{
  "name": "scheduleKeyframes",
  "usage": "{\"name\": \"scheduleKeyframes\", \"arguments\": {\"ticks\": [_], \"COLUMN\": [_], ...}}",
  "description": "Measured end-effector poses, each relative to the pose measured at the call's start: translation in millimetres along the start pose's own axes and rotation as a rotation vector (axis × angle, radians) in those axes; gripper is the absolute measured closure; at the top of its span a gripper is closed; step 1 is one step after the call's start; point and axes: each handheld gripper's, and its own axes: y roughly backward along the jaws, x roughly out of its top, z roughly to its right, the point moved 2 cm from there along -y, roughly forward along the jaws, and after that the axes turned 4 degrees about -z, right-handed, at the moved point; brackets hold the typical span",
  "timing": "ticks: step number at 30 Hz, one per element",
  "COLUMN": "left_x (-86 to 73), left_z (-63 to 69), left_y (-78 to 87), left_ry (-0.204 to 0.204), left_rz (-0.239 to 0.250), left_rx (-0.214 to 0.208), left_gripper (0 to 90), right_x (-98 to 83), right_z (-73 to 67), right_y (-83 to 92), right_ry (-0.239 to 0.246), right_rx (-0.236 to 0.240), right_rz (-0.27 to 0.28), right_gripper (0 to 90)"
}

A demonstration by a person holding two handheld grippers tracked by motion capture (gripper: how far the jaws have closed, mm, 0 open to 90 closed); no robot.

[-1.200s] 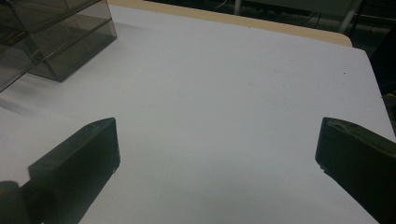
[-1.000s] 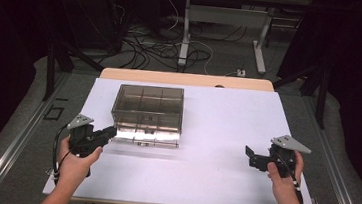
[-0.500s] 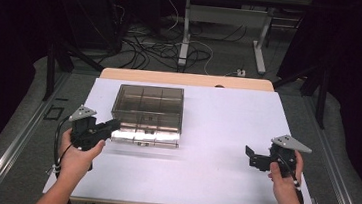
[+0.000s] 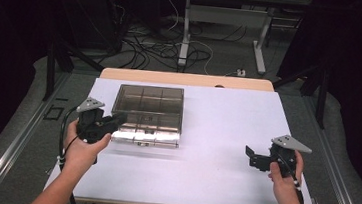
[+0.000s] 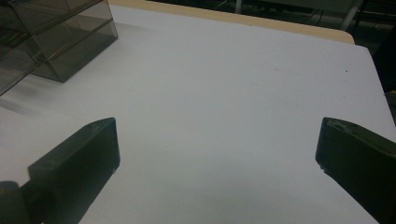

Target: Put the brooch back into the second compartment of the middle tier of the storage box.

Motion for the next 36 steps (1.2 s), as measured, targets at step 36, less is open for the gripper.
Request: {"name": "scheduleKeyframes", "arguments": {"ticks": [36], "left_x": [23.2], "left_z": [48.4], "left_y": [-63.9], "left_ry": [-0.114], "left_rz": [-0.120], "left_rx": [-0.055], "left_gripper": [81.1], "right_x": [-0.6], "right_z": [-0.5], "right_y": [-0.1], "right_ry": [0.006], "right_rx": [0.011], "right_rz": [-0.008], "right_gripper": [0.0]}}
